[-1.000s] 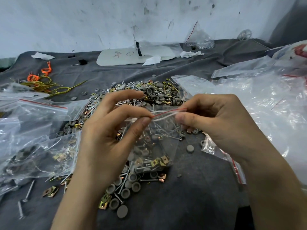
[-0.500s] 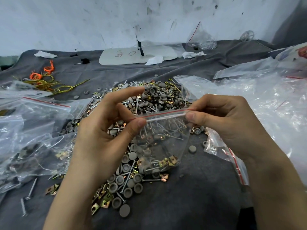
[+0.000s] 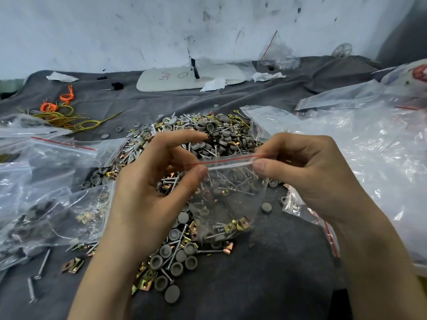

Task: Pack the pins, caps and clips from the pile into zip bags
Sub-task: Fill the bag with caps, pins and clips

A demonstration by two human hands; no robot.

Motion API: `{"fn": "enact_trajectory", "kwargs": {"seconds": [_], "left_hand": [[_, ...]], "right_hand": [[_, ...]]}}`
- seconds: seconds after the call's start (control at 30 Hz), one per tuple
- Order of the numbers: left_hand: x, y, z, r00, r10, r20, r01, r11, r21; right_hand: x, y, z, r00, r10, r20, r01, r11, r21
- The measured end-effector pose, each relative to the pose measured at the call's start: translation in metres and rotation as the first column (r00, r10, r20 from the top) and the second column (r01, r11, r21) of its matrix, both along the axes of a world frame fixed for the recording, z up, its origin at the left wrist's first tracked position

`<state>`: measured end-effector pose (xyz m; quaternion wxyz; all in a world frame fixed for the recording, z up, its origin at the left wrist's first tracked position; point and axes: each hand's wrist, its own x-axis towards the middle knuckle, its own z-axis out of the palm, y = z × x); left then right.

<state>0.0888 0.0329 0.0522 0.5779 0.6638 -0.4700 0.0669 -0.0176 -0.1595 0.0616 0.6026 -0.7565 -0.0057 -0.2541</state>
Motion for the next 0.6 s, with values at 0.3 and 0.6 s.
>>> {"fn": "enact_trajectory", "kwargs": {"seconds": [0.3, 0.6], "left_hand": [[-0.002, -0.003, 0.0, 0.999, -0.053, 0.008, 0.053, 0.999, 0.009], [-0.005, -0.006, -0.004, 0.997, -0.077, 0.01, 0.077, 0.997, -0.007]], "right_hand": [[0.001, 0.006, -0.001, 0.997, -0.007, -0.077, 0.001, 0.997, -0.084], [0.006, 0.015, 0.001, 0.999, 0.03, -0.039, -0.034, 0.996, -0.088]]}}
